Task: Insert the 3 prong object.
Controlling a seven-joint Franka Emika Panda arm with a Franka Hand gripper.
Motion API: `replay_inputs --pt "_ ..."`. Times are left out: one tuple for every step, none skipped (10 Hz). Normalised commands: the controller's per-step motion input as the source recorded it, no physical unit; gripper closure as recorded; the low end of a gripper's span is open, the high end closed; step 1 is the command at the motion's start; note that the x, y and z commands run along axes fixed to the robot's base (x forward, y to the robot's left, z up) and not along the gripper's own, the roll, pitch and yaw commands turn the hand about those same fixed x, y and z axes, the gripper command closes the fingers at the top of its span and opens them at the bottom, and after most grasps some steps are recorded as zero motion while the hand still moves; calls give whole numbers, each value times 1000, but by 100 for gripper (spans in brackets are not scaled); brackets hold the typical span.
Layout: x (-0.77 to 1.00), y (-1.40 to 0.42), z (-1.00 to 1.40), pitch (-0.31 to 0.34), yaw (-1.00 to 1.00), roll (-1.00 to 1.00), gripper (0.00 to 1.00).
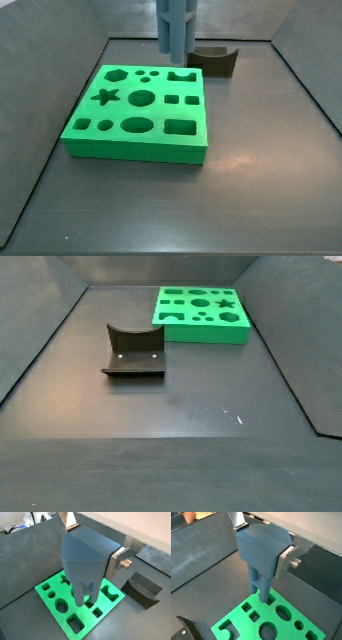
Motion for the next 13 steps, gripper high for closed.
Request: replay_inputs --pt "0 60 -3 0 0 0 100" --pt "-486 669 -520 -73 -249 9 100" --pt "-600 951 -917 -36 0 33 100" --pt "-634 966 -951 -97 0 0 100" --pt "-634 971 -949 -101 0 0 100" --pt "-671 971 -926 -97 0 -56 100" --pt "-557 880 -606 -153 0 -154 100" --pt "-203 889 -100 -60 0 -300 100" --pt "0 817 0 0 0 -371 100" --pt "9 726 0 0 0 -333 100" --pt "97 583 -69 0 0 -303 100" --pt "200 206 -277 0 -26 -183 100" --pt "309 0 -226 0 -140 -81 100"
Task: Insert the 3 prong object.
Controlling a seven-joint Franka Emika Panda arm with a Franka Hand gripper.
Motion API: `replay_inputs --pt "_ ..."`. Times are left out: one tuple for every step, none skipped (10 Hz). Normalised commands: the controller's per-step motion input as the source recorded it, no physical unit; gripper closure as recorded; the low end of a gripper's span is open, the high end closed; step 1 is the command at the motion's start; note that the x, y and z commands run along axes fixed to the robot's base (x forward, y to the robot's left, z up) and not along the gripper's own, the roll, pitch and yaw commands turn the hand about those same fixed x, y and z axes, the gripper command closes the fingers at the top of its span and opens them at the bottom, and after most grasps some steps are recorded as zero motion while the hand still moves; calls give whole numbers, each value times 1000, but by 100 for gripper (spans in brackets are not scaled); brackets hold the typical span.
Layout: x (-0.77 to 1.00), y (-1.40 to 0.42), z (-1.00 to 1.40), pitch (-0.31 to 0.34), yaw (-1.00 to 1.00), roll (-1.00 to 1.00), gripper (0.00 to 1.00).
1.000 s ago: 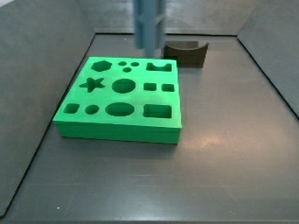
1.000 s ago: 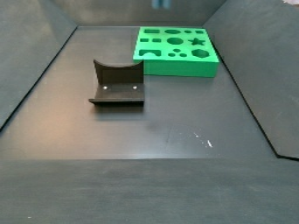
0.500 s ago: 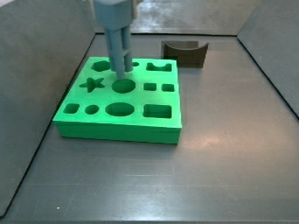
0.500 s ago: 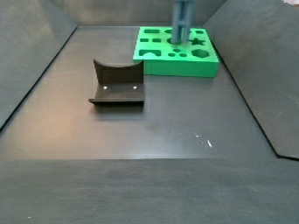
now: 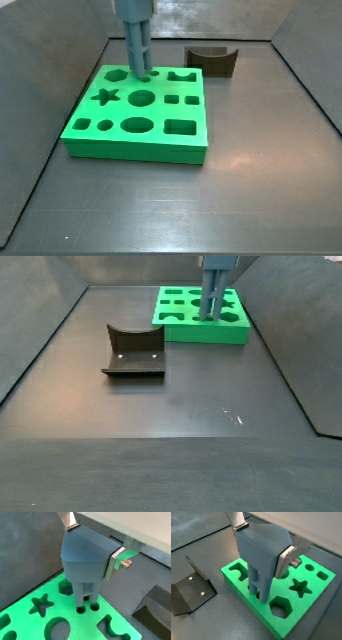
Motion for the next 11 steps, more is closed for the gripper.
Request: replay_inputs --pt "371 -109 -134 24 -191 -26 100" --pt "406 -117 -94 31 -189 -36 100" --pt "349 0 -186 29 -229 -24 100" --pt "40 0 -443 -10 -117 0 100" --pt "-40 0 -649 -110 -126 0 100" --pt "-289 0 -623 -104 -249 0 100" --pt "-289 0 -546 -106 -151 0 100" --pt "-154 0 -566 -109 -46 0 100" --pt "31 0 -706 -77 0 0 100" --pt "131 -63 -809 -20 0 129 100" --pt "226 -100 -834 0 63 187 100"
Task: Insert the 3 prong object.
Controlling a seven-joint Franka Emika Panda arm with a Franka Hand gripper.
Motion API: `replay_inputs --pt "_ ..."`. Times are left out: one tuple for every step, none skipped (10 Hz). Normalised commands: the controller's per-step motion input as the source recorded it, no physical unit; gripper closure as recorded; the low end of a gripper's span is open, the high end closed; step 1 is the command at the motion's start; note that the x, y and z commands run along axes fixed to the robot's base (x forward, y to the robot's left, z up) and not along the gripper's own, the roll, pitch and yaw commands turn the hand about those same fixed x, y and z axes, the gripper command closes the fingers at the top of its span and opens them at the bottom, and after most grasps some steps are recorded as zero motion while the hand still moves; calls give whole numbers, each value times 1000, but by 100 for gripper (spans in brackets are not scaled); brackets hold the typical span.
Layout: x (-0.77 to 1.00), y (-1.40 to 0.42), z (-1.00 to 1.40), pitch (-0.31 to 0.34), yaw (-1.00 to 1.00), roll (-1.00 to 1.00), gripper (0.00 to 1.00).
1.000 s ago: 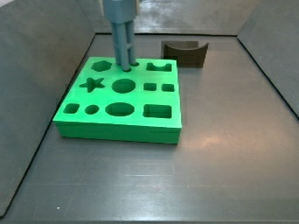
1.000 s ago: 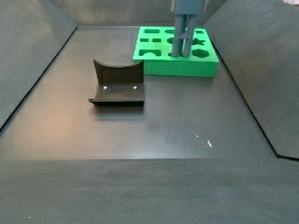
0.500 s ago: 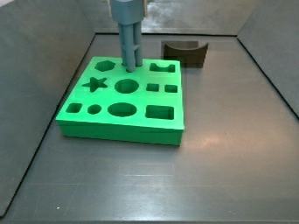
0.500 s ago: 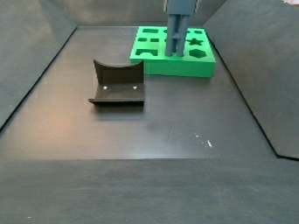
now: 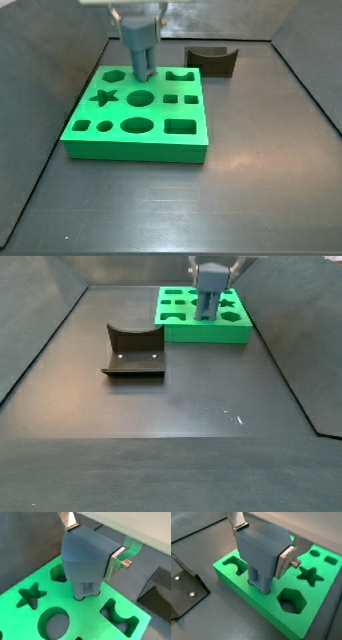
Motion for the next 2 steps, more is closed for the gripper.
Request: replay_inputs --pt "194 -126 -703 0 57 216 100" --pt "0 0 0 0 0 0 100"
